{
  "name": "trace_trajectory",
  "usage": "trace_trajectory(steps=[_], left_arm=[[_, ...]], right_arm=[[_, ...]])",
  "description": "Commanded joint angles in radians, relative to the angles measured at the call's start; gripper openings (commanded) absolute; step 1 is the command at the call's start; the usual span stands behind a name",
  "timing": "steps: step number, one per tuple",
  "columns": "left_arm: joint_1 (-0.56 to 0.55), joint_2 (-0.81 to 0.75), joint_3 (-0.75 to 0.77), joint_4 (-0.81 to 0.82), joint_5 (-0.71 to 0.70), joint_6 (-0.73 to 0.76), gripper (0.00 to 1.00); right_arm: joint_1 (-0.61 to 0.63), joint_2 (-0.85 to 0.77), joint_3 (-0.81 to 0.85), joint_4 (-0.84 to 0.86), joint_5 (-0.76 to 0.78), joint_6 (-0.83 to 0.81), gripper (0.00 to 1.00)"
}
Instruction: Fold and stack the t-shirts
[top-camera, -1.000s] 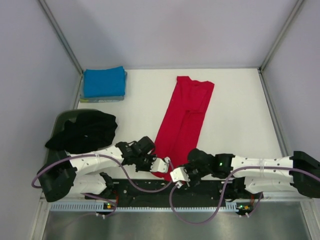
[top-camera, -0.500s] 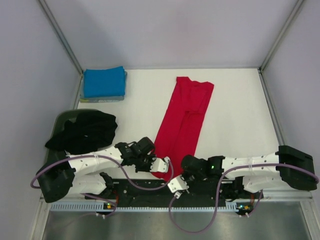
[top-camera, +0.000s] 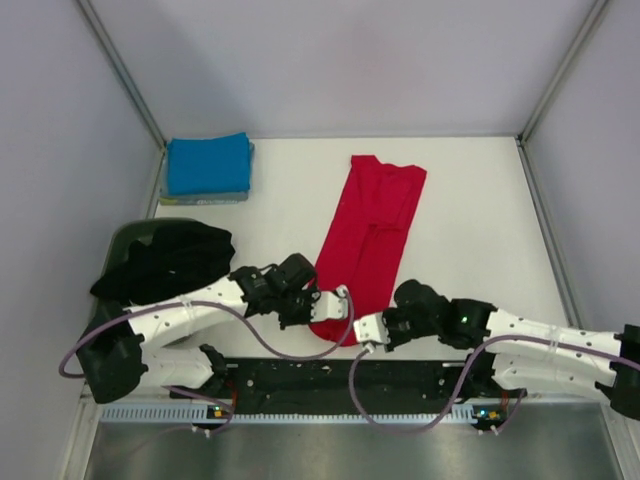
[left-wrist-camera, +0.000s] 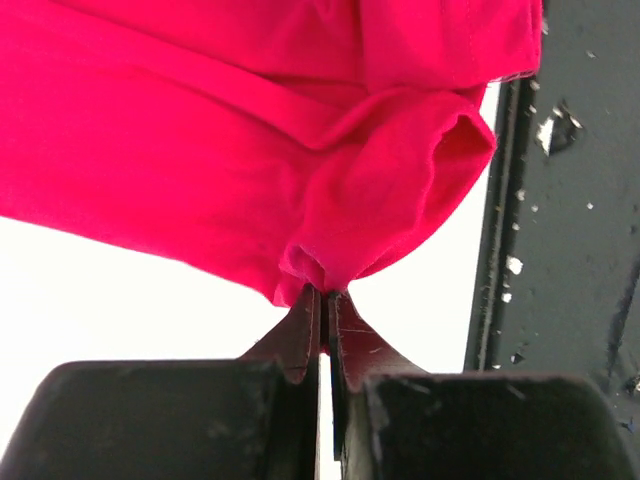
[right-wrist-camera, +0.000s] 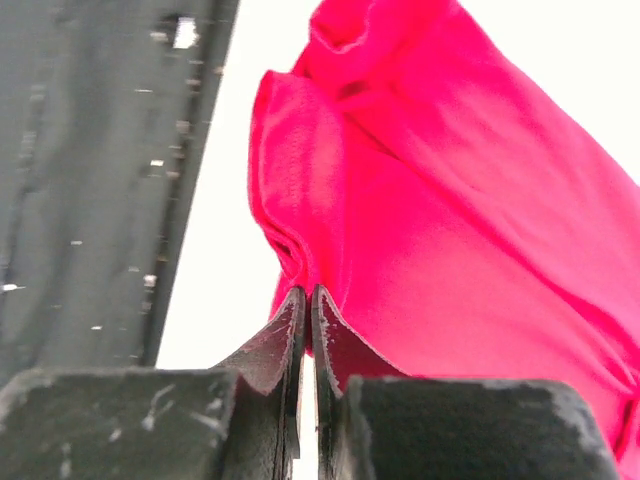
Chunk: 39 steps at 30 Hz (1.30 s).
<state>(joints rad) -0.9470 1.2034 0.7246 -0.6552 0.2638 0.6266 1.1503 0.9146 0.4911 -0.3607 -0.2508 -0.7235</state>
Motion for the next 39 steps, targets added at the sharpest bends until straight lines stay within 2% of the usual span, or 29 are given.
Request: trace_trajectory(steps=[1,7,14,22,29,39], left_arm=[[0.048,0.082,0.166,-0.038,-0.031,-0.038,0.00],[0.189,0.275,0.402,-0.041,-0.077,-0.057,0.00],[0.234,0.505,0.645,-0.017,-0.156,-0.044,0.00],[0.301,0.696,0.851,0.020,-0.172,-0.053,0.00],[0.304,0.815,0.926,0.051,-0.186,-0.062,0.00],[0.306,0.890,0.986,0.083,-0.212,-0.077,0.00]], right_arm=[[-0.196,-0.052,0.007,0.063,0.010,0.024,0.00],[-0.438,0.010,-0.013,0.288,-0.007,0.015,0.00],[-0.635,0.187,0.030,0.489,-0.031,-0.016,0.00],[-0.724,0.400,0.110,0.608,-0.079,-0.048,0.00],[-0.771,0.520,0.176,0.628,-0.053,-0.080,0.00],[-0.794,0.596,0.208,0.615,-0.013,-0.100,0.00]])
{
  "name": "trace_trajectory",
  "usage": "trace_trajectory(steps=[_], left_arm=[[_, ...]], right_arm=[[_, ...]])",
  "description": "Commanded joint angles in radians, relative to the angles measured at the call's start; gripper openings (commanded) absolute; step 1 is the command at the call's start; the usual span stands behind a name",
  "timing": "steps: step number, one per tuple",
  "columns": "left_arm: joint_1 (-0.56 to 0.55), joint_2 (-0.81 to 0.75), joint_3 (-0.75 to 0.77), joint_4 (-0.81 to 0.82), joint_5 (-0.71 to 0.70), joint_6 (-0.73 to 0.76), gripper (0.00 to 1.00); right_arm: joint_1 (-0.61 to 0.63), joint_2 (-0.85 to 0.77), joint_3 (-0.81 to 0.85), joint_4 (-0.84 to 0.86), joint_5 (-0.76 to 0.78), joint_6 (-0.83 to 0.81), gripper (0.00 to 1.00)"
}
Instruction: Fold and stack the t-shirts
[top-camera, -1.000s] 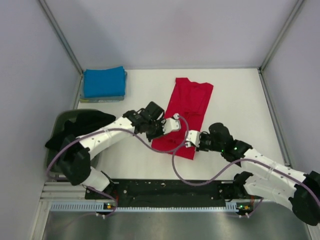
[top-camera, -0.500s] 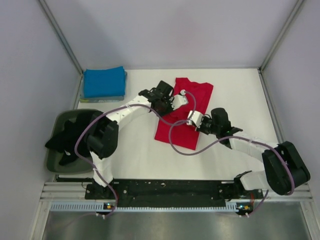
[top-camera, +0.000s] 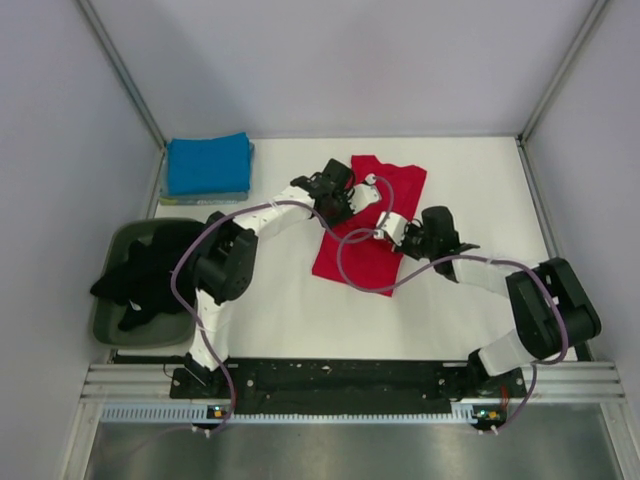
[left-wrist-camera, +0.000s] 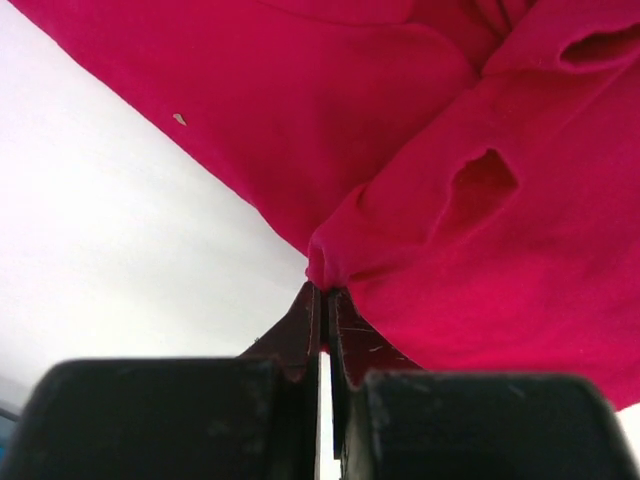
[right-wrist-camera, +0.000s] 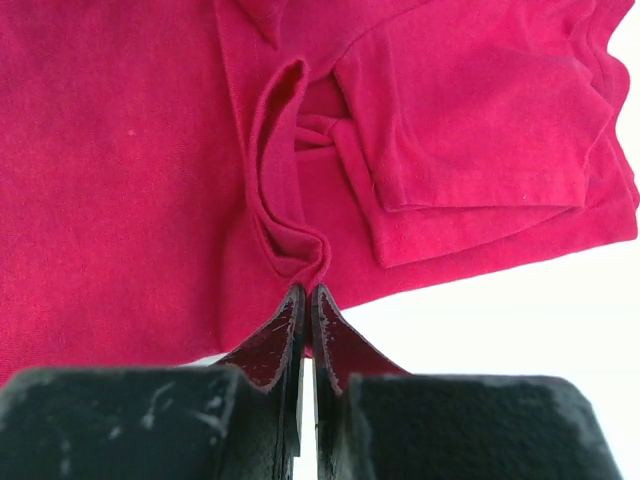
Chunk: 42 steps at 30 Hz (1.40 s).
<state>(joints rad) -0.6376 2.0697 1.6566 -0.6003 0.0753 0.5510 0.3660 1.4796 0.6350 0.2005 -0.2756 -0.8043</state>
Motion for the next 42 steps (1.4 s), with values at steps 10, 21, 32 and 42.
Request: trace_trajectory(steps=[10,21,32,42], left_arm=[[0.030,0.032,0.156,0.125,-0.195,-0.051,0.60],[0.075,-0.242,-0.120,-0.006,0.272,0.058,0.42],[0.029,-0.468,-0.613,0.220,0.327,0.263,0.65],[-0.048,-0.388,-0.661,0.290,0.170,0.286,0.63]], right_arm=[[-0.099,0.038,0.204,0.093,0.066,0.246,0.33],[-0.056,-0.295,0.040,-0.160,-0.332,0.068,0.39],[0.317,-0.456,-0.166,-0.398,-0.021,-0.087,0.57],[0.356,-0.219,-0.113,-0.362,0.099,-0.042,0.46]])
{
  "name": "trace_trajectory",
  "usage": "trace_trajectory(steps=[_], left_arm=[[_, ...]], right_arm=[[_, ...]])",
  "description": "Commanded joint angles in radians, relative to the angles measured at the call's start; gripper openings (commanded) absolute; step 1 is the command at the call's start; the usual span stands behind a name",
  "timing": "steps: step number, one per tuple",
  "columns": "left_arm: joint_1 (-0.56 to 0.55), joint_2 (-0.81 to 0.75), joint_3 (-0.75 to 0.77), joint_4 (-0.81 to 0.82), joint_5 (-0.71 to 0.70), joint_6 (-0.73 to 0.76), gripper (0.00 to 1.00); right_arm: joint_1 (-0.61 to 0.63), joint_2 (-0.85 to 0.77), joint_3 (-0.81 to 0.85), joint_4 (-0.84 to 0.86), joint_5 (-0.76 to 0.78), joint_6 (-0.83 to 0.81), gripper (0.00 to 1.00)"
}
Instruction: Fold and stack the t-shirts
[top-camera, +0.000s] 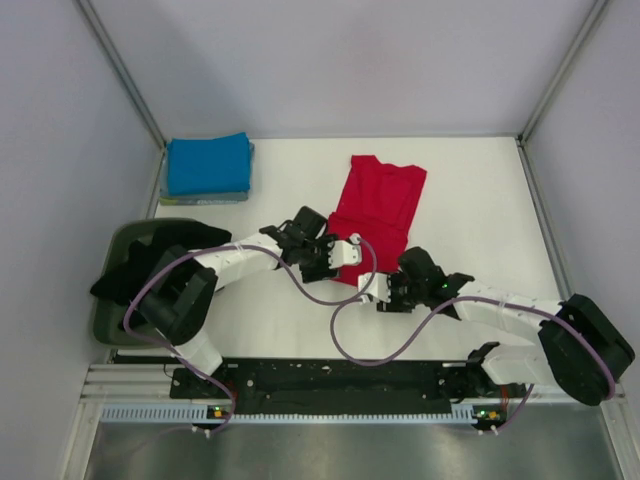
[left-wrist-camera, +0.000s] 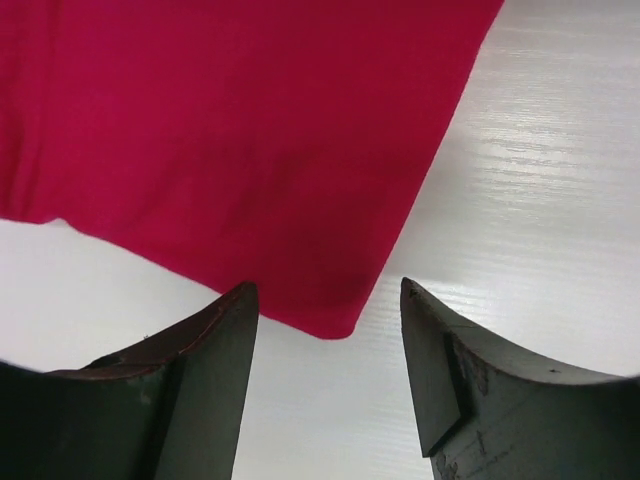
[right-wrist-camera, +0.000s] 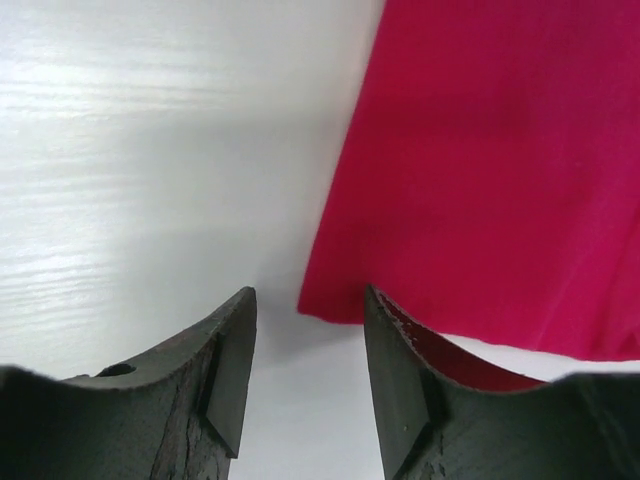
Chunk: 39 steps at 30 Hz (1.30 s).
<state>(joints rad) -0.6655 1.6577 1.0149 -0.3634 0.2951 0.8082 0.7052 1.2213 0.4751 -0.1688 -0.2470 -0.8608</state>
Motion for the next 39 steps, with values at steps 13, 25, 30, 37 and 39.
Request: trace_trajectory(steps=[13,25,30,37,39], left_arm=[[-0.028,0.060,-0.021,0.009,-0.082,0.039,0.52],[-0.034,0.016,-0.061,-0.006,-0.103,-0.041,0.00],[-0.034,-0.076,-0.049,-0.136,-0.068,-0.075,0.00],[-0.069,-0.243,-0.039,-0.377,-0.007,-0.044,0.00],[-0.077,-0.278,-0.003,-0.465,0.010,-0.043,0.00]], right_arm=[[0.020,0.101,0.068,0.034,0.092,0.043,0.07],[0.019,-0.037,0.074,-0.061,0.054,0.049,0.00],[0.033,-0.149,0.109,-0.216,0.017,0.039,0.00],[0.100,-0.350,0.181,-0.441,-0.035,0.074,0.00],[0.129,-0.387,0.213,-0.520,-0.037,0.097,0.00]])
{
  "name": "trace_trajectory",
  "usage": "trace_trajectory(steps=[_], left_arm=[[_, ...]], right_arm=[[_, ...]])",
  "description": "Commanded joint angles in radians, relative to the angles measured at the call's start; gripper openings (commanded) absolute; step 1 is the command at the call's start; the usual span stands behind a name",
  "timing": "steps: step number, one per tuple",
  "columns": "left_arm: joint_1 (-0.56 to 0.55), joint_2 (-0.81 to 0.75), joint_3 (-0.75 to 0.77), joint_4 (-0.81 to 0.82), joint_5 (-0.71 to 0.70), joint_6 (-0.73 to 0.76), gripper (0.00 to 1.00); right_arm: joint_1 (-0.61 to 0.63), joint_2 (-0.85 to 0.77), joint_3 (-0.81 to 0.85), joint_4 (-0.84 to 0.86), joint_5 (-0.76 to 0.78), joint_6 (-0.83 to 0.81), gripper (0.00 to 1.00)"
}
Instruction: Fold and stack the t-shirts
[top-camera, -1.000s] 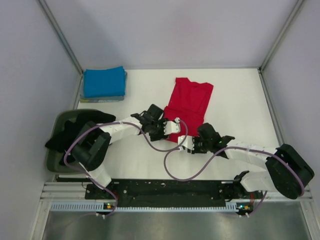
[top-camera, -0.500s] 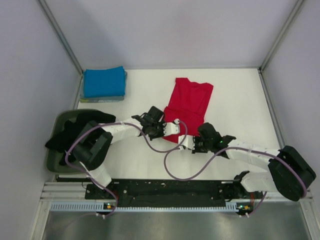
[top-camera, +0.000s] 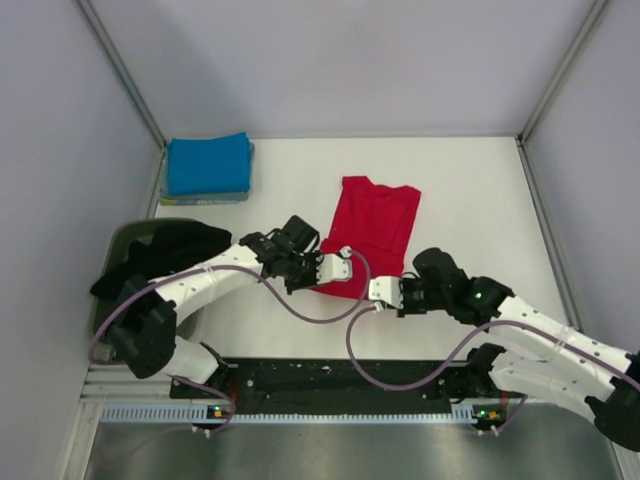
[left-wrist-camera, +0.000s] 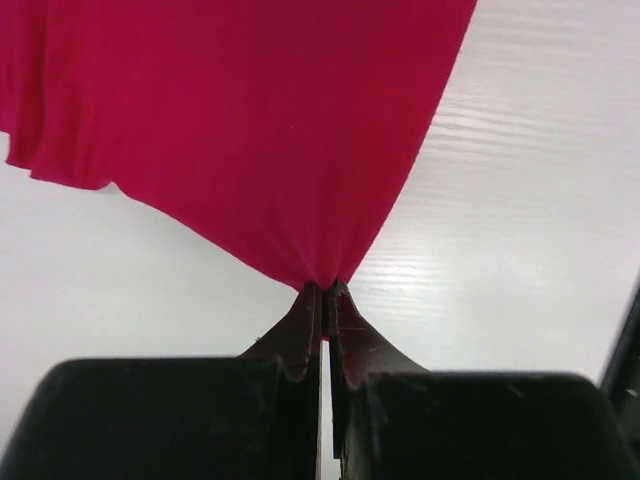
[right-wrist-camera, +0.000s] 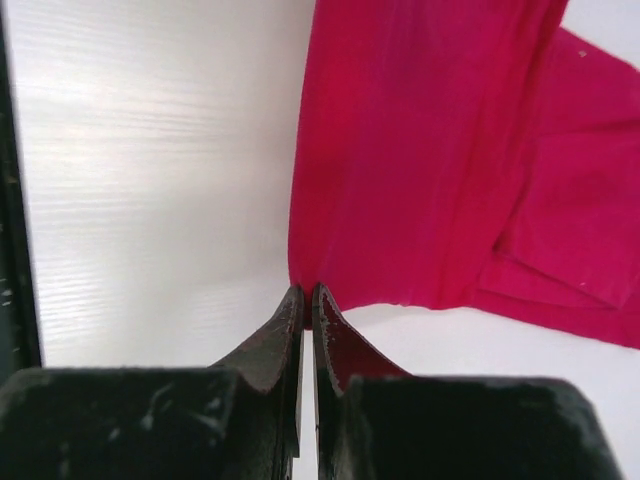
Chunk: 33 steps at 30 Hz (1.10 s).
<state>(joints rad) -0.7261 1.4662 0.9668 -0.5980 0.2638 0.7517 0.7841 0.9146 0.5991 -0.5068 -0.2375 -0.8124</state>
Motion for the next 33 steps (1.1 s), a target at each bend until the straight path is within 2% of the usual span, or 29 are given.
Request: trace_trajectory(steps=[1,5,11,16,19,22,27,33], left_arm=[[-0.018,-0.099,0.067,-0.277,0.049,0.015,0.00],[-0.024,-0.144,0.150,-0.423,0.051,0.005,0.00],[-0.024,-0.190,0.263,-0.552,0.038,-0.032,0.00],[-0.024,-0.188,0.341,-0.548,0.009,-0.069,0.00],[-0.024,-0.156,0.380,-0.476,-0.070,-0.116,0.00],[-0.022,-0.107,0.417,-0.401,-0.150,-0.140,0.00],[-0.019,0.012,0.512,-0.341,-0.175,-0.147,0.00],[0.002,0.170,0.660,-0.283,-0.255,-0.172,0.00]], right_arm=[[0.064,-0.095,0.112,-0.211,-0.046,0.068,0.00],[0.113,-0.137,0.198,-0.315,-0.045,0.134,0.00],[0.136,-0.177,0.300,-0.368,-0.082,0.222,0.00],[0.138,-0.180,0.349,-0.366,-0.037,0.300,0.00],[0.124,-0.169,0.344,-0.355,0.006,0.314,0.00],[0.046,-0.149,0.324,-0.328,0.012,0.341,0.00],[-0.149,-0.137,0.274,-0.224,-0.040,0.369,0.00],[-0.319,-0.051,0.242,-0.110,-0.126,0.394,0.00]])
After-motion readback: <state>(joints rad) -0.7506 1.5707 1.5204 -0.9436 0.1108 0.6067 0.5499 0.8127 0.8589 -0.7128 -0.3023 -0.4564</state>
